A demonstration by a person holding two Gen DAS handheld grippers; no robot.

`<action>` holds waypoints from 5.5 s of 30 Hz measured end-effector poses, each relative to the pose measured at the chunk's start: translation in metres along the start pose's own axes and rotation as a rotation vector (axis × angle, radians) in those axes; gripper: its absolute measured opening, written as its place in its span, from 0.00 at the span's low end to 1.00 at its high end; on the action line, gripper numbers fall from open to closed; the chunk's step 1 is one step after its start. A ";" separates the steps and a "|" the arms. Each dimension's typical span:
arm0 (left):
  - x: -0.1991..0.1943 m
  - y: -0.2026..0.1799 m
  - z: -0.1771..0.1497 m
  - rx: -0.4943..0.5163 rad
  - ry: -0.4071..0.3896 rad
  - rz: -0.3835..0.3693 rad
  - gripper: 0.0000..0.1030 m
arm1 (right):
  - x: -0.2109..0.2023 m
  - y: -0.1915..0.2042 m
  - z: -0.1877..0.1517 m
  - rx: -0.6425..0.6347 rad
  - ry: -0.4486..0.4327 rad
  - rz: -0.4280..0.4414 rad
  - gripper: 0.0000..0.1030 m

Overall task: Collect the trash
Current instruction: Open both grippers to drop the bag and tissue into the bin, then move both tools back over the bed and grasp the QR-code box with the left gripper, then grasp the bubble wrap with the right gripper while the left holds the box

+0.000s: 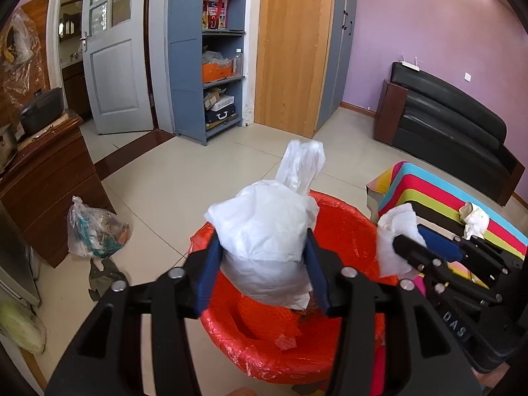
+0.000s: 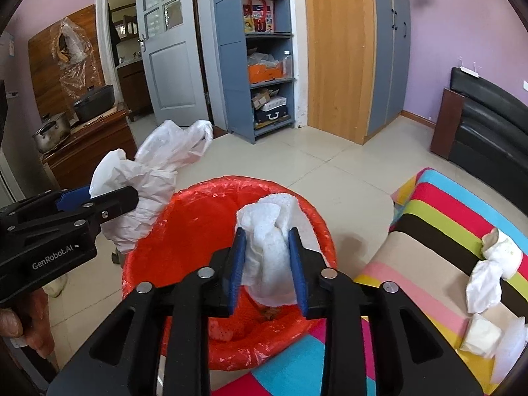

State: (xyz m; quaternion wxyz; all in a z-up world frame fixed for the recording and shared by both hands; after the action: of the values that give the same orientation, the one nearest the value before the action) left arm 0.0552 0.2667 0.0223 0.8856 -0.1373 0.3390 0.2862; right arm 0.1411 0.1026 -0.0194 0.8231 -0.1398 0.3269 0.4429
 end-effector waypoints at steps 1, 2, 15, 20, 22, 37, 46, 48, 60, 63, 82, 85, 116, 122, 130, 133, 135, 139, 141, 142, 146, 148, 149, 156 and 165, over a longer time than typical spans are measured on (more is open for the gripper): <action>0.000 0.001 0.000 -0.008 -0.001 0.002 0.63 | 0.001 0.000 -0.001 -0.003 0.001 0.003 0.43; 0.000 0.001 0.001 -0.010 -0.001 0.000 0.63 | 0.002 0.001 -0.001 -0.005 0.001 0.006 0.49; -0.002 -0.011 0.003 -0.010 -0.026 -0.016 0.64 | -0.019 -0.018 -0.005 0.018 -0.036 -0.053 0.53; -0.004 -0.030 0.004 0.026 -0.049 -0.035 0.64 | -0.036 -0.037 -0.010 0.044 -0.060 -0.085 0.57; -0.004 -0.039 0.003 0.039 -0.056 -0.046 0.64 | -0.044 -0.044 -0.013 0.045 -0.069 -0.107 0.58; -0.001 -0.109 -0.007 0.120 -0.065 -0.130 0.66 | -0.100 -0.118 -0.049 0.138 -0.097 -0.231 0.63; 0.003 -0.156 -0.022 0.190 -0.045 -0.211 0.68 | -0.133 -0.163 -0.077 0.221 -0.103 -0.307 0.63; 0.004 -0.166 -0.026 0.206 -0.039 -0.226 0.69 | -0.140 -0.174 -0.083 0.248 -0.106 -0.324 0.64; 0.007 -0.245 -0.061 0.363 0.007 -0.348 0.77 | -0.167 -0.213 -0.104 0.324 -0.120 -0.378 0.68; 0.009 -0.261 -0.070 0.404 0.022 -0.370 0.79 | -0.175 -0.222 -0.109 0.343 -0.126 -0.392 0.69; 0.024 -0.328 -0.113 0.593 0.123 -0.431 0.83 | -0.198 -0.265 -0.131 0.439 -0.135 -0.452 0.73; 0.030 -0.333 -0.118 0.616 0.145 -0.422 0.84 | -0.200 -0.268 -0.132 0.444 -0.136 -0.456 0.74; 0.044 -0.323 -0.115 0.619 0.222 -0.381 0.65 | -0.147 -0.254 -0.137 0.535 -0.011 -0.419 0.81; 0.041 -0.308 -0.108 0.596 0.211 -0.369 0.65 | -0.130 -0.254 -0.135 0.583 -0.007 -0.419 0.81; 0.034 -0.289 -0.098 0.563 0.195 -0.369 0.65 | -0.120 -0.257 -0.131 0.598 -0.009 -0.443 0.82; 0.030 -0.286 -0.095 0.557 0.185 -0.374 0.65 | -0.123 -0.256 -0.128 0.591 -0.016 -0.450 0.82; 0.027 -0.285 -0.095 0.555 0.181 -0.377 0.65 | -0.123 -0.257 -0.127 0.577 -0.006 -0.474 0.82; 0.026 -0.284 -0.095 0.552 0.182 -0.381 0.65 | -0.113 -0.260 -0.134 0.593 0.035 -0.477 0.82; 0.026 -0.285 -0.095 0.552 0.184 -0.381 0.65 | -0.110 -0.259 -0.135 0.590 0.041 -0.468 0.82; 0.026 -0.284 -0.095 0.551 0.184 -0.381 0.65 | -0.108 -0.258 -0.134 0.585 0.045 -0.461 0.82; 0.026 -0.282 -0.093 0.543 0.184 -0.378 0.65 | -0.101 -0.255 -0.136 0.572 0.061 -0.448 0.82; 0.026 -0.281 -0.092 0.539 0.183 -0.377 0.65 | -0.098 -0.255 -0.136 0.573 0.067 -0.438 0.82; 0.026 -0.280 -0.092 0.539 0.182 -0.377 0.65 | -0.098 -0.255 -0.137 0.571 0.068 -0.438 0.82; 0.025 -0.277 -0.090 0.527 0.179 -0.377 0.65 | -0.092 -0.239 -0.131 0.508 0.081 -0.393 0.60; 0.026 -0.264 -0.081 0.501 0.173 -0.366 0.65 | -0.094 -0.232 -0.129 0.478 0.084 -0.379 0.57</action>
State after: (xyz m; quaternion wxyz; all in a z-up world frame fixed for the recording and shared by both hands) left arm 0.1874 0.0309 -0.0419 0.8966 0.0025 0.4426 0.0170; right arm 0.2412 -0.1560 -0.0671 0.8865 -0.0187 0.4234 0.1858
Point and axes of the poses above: each gripper's, at about its wrist camera, not at the fingertips, and x roughly the way its jaws point, y to its left, z to its top, the point moved 4 cm from there along x, roughly the way its jaws point, and after that the axes turned 3 degrees about y, right-handed, at the moved point
